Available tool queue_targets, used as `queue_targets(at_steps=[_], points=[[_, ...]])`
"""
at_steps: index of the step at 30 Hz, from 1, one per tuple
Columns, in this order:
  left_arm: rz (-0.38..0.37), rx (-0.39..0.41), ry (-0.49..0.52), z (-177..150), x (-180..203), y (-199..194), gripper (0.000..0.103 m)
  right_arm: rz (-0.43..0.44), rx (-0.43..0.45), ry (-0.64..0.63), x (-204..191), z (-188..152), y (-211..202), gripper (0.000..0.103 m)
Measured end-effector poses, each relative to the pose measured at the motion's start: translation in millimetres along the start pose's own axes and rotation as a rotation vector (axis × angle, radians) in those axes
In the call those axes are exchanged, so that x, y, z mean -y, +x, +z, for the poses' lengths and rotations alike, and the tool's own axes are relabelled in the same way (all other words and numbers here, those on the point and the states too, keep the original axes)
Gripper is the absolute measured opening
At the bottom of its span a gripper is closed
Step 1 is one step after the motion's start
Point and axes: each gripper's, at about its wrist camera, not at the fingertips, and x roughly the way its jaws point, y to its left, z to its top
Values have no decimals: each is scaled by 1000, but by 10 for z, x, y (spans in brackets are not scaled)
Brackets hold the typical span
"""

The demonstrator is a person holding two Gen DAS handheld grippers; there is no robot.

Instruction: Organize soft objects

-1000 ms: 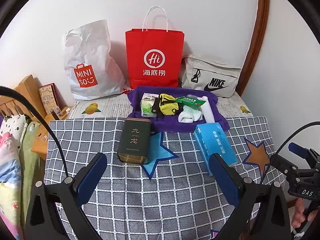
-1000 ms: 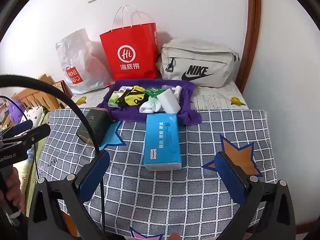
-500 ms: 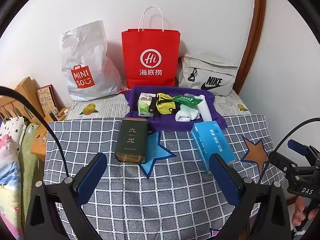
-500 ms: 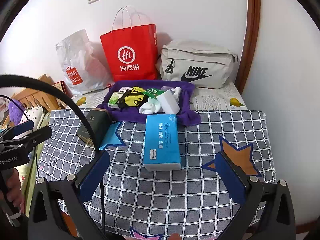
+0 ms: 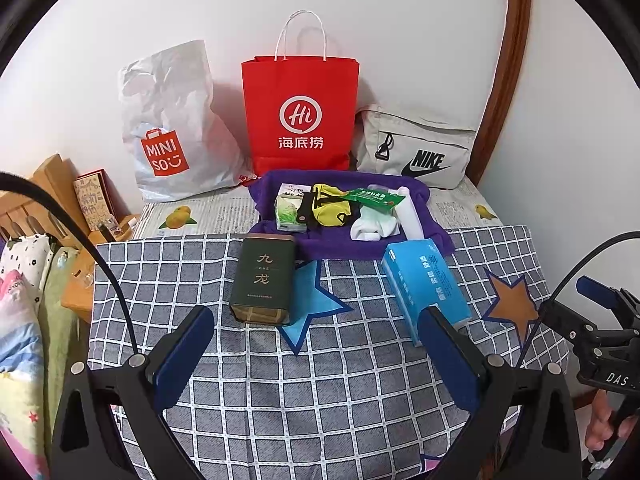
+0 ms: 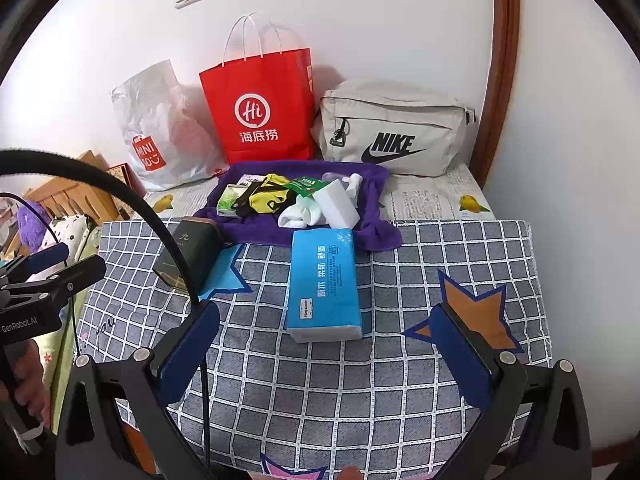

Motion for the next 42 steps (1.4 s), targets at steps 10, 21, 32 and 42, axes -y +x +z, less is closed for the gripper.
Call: queue_targets(at_steps=[10, 21, 32, 42], points=[[-2, -2, 1, -1, 5, -1, 103, 0, 1, -1, -1, 2, -1, 103], [-3, -4, 6, -4, 0, -5, 103, 1, 4, -4, 1, 17, -19, 103], [-3, -4, 8, -2, -20, -5, 103, 1, 4, -9, -18, 21, -33, 103], [-6, -10, 17, -6, -45, 9, 103, 2, 2, -17, -21, 14, -22, 103]])
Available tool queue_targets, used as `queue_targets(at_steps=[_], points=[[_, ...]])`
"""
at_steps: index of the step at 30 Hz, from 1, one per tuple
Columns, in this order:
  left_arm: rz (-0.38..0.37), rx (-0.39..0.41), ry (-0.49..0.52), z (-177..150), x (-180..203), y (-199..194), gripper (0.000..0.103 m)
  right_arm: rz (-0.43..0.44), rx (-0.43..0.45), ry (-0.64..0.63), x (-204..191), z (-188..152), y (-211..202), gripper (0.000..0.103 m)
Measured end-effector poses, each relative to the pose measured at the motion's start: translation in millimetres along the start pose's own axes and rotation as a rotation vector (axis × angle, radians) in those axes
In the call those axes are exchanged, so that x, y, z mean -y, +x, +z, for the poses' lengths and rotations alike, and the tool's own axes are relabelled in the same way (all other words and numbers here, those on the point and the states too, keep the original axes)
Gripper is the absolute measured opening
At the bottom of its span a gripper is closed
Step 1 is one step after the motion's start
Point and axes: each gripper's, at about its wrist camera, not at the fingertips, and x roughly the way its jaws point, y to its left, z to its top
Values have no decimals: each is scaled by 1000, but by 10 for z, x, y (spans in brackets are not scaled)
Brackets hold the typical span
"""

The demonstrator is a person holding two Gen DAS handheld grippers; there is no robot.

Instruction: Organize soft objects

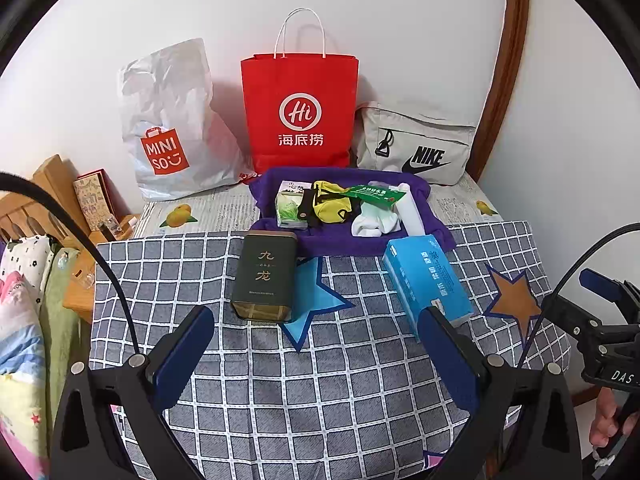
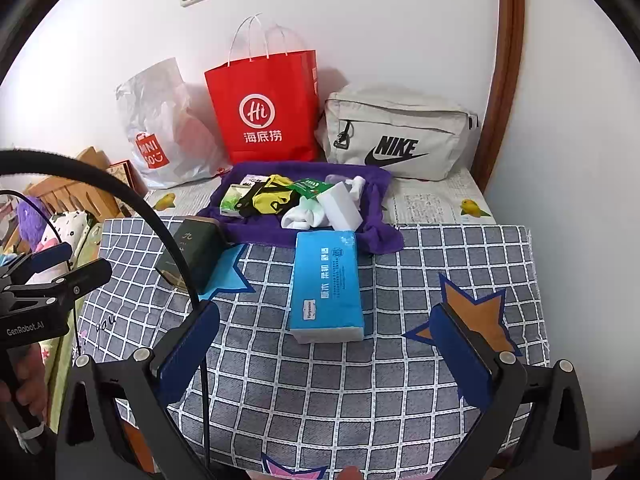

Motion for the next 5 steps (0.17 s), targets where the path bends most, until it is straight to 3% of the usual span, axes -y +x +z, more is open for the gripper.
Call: queue_targets(at_steps=[5], points=[[1, 4, 7, -5, -3, 2, 103, 2, -4, -3, -17, -4, 28, 103]])
